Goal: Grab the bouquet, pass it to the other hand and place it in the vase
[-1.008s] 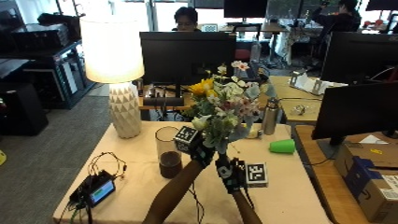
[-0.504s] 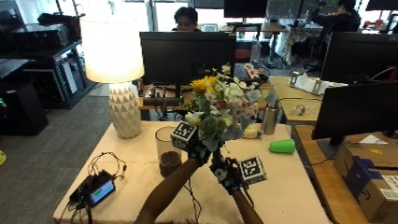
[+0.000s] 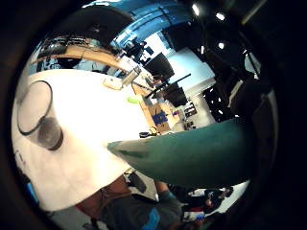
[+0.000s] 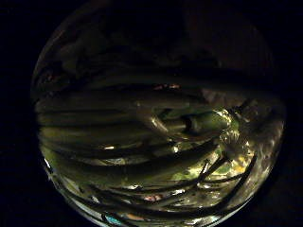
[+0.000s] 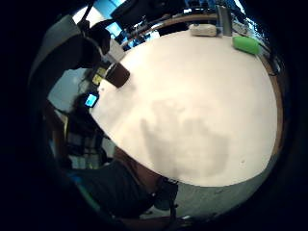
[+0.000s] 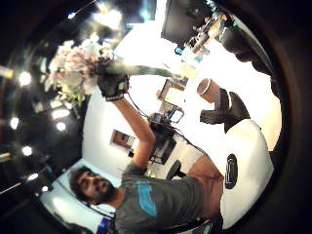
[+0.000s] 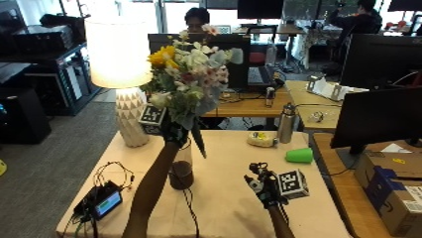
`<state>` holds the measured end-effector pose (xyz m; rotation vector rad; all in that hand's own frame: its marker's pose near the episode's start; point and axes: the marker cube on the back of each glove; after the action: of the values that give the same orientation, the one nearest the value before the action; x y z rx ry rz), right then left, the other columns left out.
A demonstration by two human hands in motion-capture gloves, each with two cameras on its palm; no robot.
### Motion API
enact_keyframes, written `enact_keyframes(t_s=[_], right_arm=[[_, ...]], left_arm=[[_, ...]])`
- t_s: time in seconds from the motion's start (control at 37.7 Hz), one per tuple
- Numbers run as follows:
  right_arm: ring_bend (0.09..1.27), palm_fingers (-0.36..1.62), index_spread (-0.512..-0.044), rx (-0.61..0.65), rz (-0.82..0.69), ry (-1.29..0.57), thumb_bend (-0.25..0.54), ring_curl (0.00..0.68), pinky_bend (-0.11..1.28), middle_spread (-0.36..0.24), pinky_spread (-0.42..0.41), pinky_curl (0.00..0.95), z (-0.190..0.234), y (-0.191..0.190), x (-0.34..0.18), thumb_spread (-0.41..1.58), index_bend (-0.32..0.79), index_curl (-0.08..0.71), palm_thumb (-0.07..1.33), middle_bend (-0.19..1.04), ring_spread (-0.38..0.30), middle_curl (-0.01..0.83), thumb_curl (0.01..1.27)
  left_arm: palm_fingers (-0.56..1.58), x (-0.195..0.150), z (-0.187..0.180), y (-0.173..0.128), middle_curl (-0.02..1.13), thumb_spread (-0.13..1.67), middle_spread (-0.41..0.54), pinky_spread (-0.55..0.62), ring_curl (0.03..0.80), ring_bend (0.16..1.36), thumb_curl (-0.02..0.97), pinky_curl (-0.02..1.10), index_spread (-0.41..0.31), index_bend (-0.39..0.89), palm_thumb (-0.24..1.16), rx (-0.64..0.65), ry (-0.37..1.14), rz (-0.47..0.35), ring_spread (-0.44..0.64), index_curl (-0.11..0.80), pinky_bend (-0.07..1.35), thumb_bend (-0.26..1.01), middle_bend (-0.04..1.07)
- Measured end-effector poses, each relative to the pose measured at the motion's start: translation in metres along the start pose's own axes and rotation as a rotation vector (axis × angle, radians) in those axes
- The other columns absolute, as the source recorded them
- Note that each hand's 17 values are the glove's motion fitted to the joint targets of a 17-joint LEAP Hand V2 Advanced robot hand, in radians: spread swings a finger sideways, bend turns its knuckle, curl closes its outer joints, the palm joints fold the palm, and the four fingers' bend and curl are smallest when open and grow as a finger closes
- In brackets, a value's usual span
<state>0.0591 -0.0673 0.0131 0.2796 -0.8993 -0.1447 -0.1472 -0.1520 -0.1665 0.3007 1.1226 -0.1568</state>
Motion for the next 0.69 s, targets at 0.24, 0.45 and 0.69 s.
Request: enact_keyframes(t_s=[0.24, 0.45, 0.69], right_arm=[[0.46, 0.78, -0.292, 0.059, 0.051, -0.024, -0.053, 0.378, 0.52, -0.113, 0.135, 0.382, -0.025, 0.002, 0.028, 0.91, 0.13, 0.374, 0.94, 0.3, -0.066, 0.45, 0.65], [0.36, 0.74, -0.283, 0.099, 0.079, 0.089, -0.044, 0.353, 0.47, -0.065, 0.216, 0.364, -0.04, 0.005, 0.027, 1.03, 0.15, 0.371, 0.79, 0.27, -0.005, 0.438, 0.6], [0.28, 0.71, -0.277, 0.099, 0.07, 0.151, -0.023, 0.339, 0.41, -0.043, 0.265, 0.349, -0.035, 0.0, 0.01, 1.09, 0.16, 0.37, 0.75, 0.25, 0.04, 0.428, 0.57]], left_arm=[[1.13, 0.103, 0.037, -0.007, 0.58, 0.83, -0.315, -0.25, 0.465, 0.69, 0.604, 0.44, -0.238, 0.15, 1.0, -0.044, 0.302, 0.176, -0.33, 0.357, 0.25, -0.02, 0.44], [1.14, 0.11, -0.004, -0.027, 0.6, 0.83, -0.317, -0.25, 0.469, 0.68, 0.611, 0.44, -0.246, 0.15, 1.0, 0.025, 0.423, 0.179, -0.33, 0.372, 0.24, -0.02, 0.43], [1.14, 0.061, 0.0, -0.051, 0.61, 0.81, -0.324, -0.26, 0.471, 0.67, 0.622, 0.45, -0.248, 0.15, 1.0, 0.046, 0.341, 0.081, -0.33, 0.382, 0.24, -0.02, 0.42]])
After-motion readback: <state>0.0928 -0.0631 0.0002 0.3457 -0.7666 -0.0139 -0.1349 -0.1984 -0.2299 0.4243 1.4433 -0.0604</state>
